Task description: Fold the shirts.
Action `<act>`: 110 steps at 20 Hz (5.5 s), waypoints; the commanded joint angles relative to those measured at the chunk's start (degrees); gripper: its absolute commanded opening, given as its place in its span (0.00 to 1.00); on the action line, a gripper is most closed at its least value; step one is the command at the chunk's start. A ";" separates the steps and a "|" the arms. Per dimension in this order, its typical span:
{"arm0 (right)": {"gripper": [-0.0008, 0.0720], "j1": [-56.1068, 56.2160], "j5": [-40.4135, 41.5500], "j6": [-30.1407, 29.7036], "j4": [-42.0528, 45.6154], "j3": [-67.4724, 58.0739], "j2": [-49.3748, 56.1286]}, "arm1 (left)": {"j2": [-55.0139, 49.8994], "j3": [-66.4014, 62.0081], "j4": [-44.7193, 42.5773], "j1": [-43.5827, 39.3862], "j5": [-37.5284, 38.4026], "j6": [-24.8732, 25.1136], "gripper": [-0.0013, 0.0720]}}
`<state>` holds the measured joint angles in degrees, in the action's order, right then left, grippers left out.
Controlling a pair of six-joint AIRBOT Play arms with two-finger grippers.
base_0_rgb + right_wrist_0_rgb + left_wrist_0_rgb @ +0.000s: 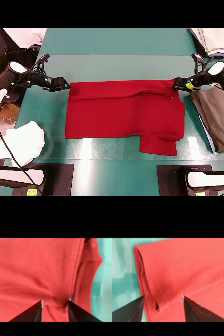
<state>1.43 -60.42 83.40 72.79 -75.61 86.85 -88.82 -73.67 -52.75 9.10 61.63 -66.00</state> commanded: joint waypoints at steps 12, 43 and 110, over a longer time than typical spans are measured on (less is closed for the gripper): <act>0.41 -12.39 -17.18 -7.26 -8.92 17.11 -24.55 | 22.29 34.56 -5.60 7.06 14.14 -2.56 0.76; 0.73 -21.44 -23.41 -12.35 -7.23 47.06 -40.35 | 23.91 35.80 3.89 1.95 6.73 1.53 0.05; 0.92 -11.82 -24.44 -15.58 -22.23 -12.28 21.86 | 1.86 -4.24 6.27 -12.76 2.82 -4.52 0.05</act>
<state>-11.31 -82.94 68.20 49.82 -86.39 106.24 -86.91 -77.84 -46.35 -1.61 65.25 -70.54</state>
